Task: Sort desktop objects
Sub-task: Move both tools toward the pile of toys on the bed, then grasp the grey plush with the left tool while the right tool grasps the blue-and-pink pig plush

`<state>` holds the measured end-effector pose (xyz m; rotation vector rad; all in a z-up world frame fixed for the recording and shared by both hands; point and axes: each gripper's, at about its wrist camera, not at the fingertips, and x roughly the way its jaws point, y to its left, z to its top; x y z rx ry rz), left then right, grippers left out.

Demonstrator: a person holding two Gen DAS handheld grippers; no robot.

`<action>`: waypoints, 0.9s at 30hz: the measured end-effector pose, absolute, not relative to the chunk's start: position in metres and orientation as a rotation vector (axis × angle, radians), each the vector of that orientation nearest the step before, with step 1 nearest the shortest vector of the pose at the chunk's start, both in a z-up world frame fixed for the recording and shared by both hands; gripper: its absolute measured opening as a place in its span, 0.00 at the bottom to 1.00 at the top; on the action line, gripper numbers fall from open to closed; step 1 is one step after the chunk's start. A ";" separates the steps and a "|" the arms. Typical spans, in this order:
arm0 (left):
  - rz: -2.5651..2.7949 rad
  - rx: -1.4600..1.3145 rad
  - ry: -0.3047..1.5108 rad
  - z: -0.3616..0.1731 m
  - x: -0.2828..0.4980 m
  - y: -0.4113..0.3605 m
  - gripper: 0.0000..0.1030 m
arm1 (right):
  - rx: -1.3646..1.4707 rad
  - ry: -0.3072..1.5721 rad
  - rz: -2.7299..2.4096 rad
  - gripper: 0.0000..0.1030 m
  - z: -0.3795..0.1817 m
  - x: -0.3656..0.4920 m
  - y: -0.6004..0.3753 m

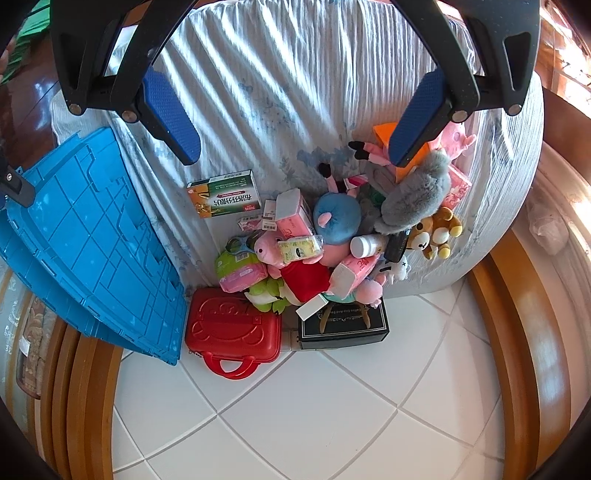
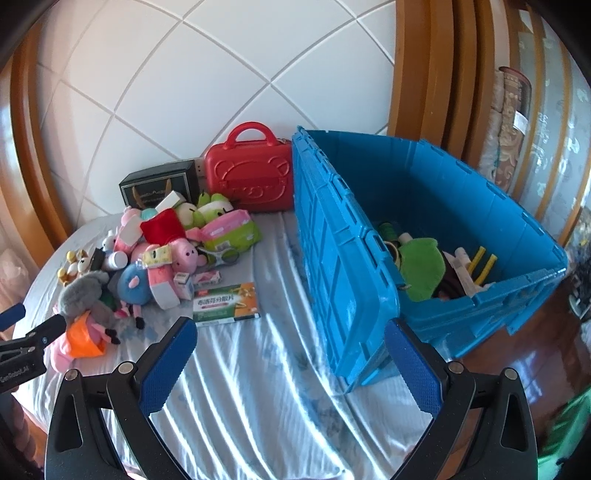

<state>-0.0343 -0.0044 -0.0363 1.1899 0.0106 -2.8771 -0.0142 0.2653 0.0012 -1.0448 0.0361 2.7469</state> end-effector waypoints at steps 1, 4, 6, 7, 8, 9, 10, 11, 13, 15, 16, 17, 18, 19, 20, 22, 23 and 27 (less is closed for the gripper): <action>-2.876 1.188 0.017 -0.037 -0.036 -0.005 1.00 | -1.050 0.029 2.754 1.00 0.001 -0.018 0.264; -2.861 1.188 0.060 -0.040 -0.041 -0.014 1.00 | -1.074 0.000 2.788 1.00 -0.002 -0.032 0.260; -2.824 1.186 0.066 -0.045 -0.046 -0.022 1.00 | -1.096 -0.022 2.822 1.00 -0.005 -0.044 0.255; -2.788 1.191 0.065 -0.050 -0.050 -0.027 1.00 | -1.108 -0.033 2.839 1.00 -0.006 -0.051 0.253; -2.765 1.208 0.069 -0.055 -0.053 -0.032 1.00 | -1.125 -0.047 2.860 1.00 -0.009 -0.059 0.250; -2.745 1.229 0.084 -0.062 -0.057 -0.038 1.00 | -1.148 -0.060 2.880 1.00 -0.013 -0.068 0.247; -2.719 1.247 0.102 -0.069 -0.060 -0.044 1.00 | -1.173 -0.071 2.899 1.00 -0.017 -0.078 0.244; -2.692 1.258 0.118 -0.076 -0.063 -0.051 1.00 | -1.200 -0.081 2.919 1.00 -0.022 -0.087 0.241; -2.629 1.282 0.137 -0.092 -0.066 -0.061 1.00 | -1.267 -0.104 2.956 1.00 -0.036 -0.106 0.236; -2.580 1.308 0.164 -0.105 -0.068 -0.070 1.00 | -1.352 -0.123 2.983 1.00 -0.053 -0.128 0.230; -2.541 1.322 0.182 -0.113 -0.068 -0.076 1.00 | -1.407 -0.136 2.990 1.00 -0.063 -0.140 0.228; -2.510 1.325 0.195 -0.119 -0.065 -0.081 1.00 | -1.453 -0.145 2.995 1.00 -0.073 -0.149 0.225; -2.478 1.326 0.210 -0.126 -0.064 -0.087 1.00 | -1.495 -0.154 3.001 1.00 -0.082 -0.158 0.222; -2.443 1.332 0.227 -0.132 -0.062 -0.094 1.00 | -1.534 -0.167 3.003 1.00 -0.093 -0.167 0.219; -2.420 1.344 0.240 -0.138 -0.061 -0.101 1.00 | -1.569 -0.180 2.998 1.00 -0.102 -0.174 0.215; -2.381 1.357 0.264 -0.148 -0.064 -0.117 1.00 | -1.636 -0.181 2.983 1.00 -0.119 -0.185 0.208; -2.370 1.359 0.273 -0.150 -0.067 -0.124 1.00 | -1.671 -0.171 2.976 1.00 -0.126 -0.190 0.204; -2.370 1.348 0.315 -0.155 -0.079 -0.160 1.00 | -1.721 -0.208 2.962 1.00 -0.137 -0.200 0.178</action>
